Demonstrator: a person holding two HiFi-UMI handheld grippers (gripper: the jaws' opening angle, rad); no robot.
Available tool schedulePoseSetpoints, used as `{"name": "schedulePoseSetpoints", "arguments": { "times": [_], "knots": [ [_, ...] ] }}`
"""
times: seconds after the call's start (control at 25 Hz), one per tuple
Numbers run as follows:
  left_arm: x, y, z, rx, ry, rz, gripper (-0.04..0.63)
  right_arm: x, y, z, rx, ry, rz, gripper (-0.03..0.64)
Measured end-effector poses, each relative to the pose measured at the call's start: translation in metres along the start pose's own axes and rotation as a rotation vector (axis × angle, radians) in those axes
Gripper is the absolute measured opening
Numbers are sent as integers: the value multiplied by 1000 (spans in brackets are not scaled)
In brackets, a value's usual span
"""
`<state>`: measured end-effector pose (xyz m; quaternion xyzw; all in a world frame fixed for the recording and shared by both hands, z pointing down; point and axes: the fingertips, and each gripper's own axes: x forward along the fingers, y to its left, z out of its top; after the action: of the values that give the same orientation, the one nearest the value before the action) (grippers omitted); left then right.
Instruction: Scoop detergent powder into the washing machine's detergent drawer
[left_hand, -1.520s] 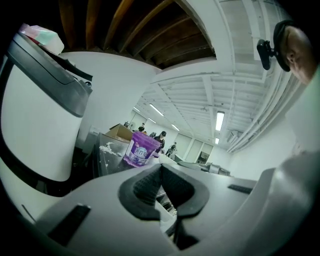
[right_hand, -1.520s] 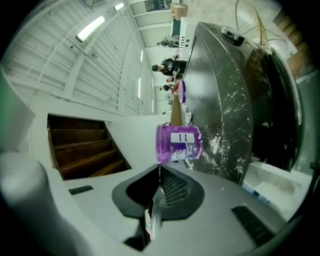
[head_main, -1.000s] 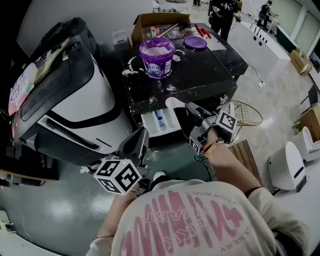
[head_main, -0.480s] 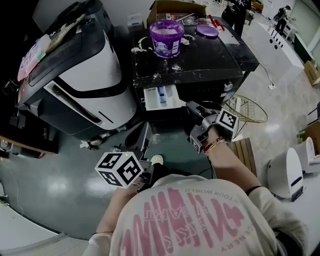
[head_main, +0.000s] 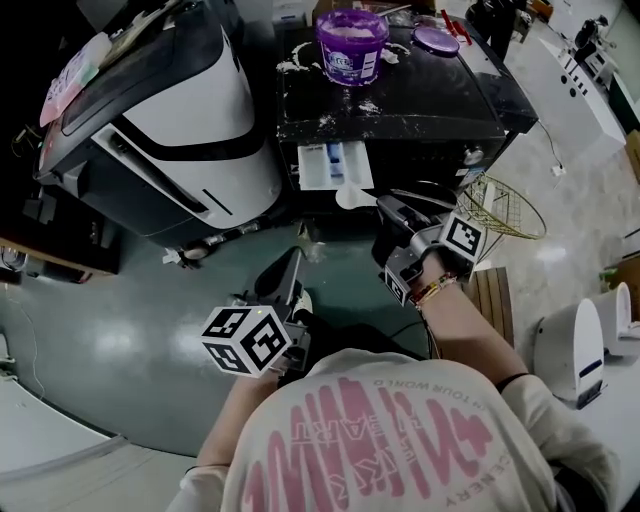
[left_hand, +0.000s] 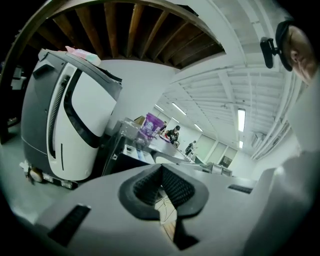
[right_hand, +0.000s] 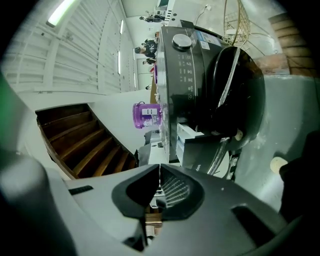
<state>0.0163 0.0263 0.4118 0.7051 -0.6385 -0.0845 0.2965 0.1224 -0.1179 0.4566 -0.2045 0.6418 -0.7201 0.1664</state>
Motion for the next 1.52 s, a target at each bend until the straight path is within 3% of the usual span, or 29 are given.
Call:
{"name": "schedulePoseSetpoints", "arguments": {
  "times": [0.6, 0.72, 1.16, 1.52],
  "knots": [
    [60, 65, 76, 30, 47, -114, 2, 78, 9, 22, -94, -126, -92, 3],
    [77, 84, 86, 62, 95, -121, 2, 91, 9, 26, -141, -149, -120, 3],
    [105, 123, 111, 89, 147, -204, 2, 114, -3, 15, -296, -216, -229, 3],
    [113, 134, 132, 109, 142, -275, 2, 115, -13, 3, -446, -238, -354, 3]
  ]
}}
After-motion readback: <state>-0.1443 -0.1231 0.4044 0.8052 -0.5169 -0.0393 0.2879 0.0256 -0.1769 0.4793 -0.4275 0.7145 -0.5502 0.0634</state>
